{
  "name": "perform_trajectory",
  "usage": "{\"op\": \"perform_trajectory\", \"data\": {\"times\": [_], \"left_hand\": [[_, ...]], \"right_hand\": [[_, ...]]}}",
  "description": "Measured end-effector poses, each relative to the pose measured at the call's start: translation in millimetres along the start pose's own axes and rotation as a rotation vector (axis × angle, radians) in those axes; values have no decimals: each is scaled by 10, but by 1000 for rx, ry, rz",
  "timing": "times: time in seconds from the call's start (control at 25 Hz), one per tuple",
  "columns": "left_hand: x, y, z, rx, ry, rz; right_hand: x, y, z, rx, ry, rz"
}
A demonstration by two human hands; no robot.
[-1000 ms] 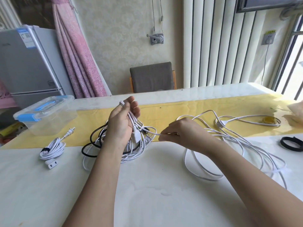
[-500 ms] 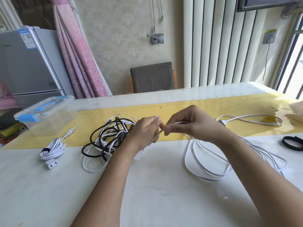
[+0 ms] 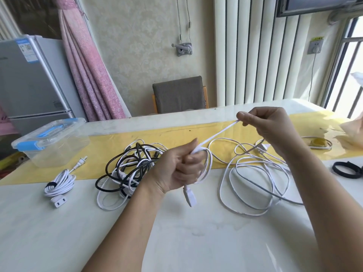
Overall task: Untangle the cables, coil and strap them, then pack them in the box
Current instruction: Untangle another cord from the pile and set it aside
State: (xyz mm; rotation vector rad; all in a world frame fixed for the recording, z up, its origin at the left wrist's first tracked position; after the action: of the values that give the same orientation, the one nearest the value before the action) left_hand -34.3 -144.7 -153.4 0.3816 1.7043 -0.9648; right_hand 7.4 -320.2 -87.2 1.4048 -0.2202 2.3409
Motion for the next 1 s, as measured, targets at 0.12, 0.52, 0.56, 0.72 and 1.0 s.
{"op": "perform_trajectory", "data": {"times": [0.12, 0.52, 0.56, 0.72, 1.0], "left_hand": [[-270, 10, -94, 124, -118, -421], [-620, 730, -230, -568, -602, -494], [-641, 744, -255, -659, -651, -360], [-588, 710, -238, -873, -745, 100], [-457, 581, -138, -885, -605, 945]], "right_hand": [[-102, -245, -87, 93, 41, -182], [-152, -1057, -667, 528, 340, -637], [-117, -1097, -714, 543, 362, -649], [-19, -1207, -899, 613, 470, -681], [197, -1103, -887, 660, 499, -458]]}}
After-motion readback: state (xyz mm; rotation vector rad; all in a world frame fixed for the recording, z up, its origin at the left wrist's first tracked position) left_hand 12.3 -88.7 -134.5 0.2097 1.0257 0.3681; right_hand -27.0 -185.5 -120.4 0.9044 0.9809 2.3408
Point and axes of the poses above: each hand's wrist, its own z-axis towards the middle knuckle, its own y-axis out of the back of the hand, x = y × z, the point moved 8 cm from there along z, towards the middle knuckle, and after that the axes turned 14 degrees about -x, right-handed, at the moved point
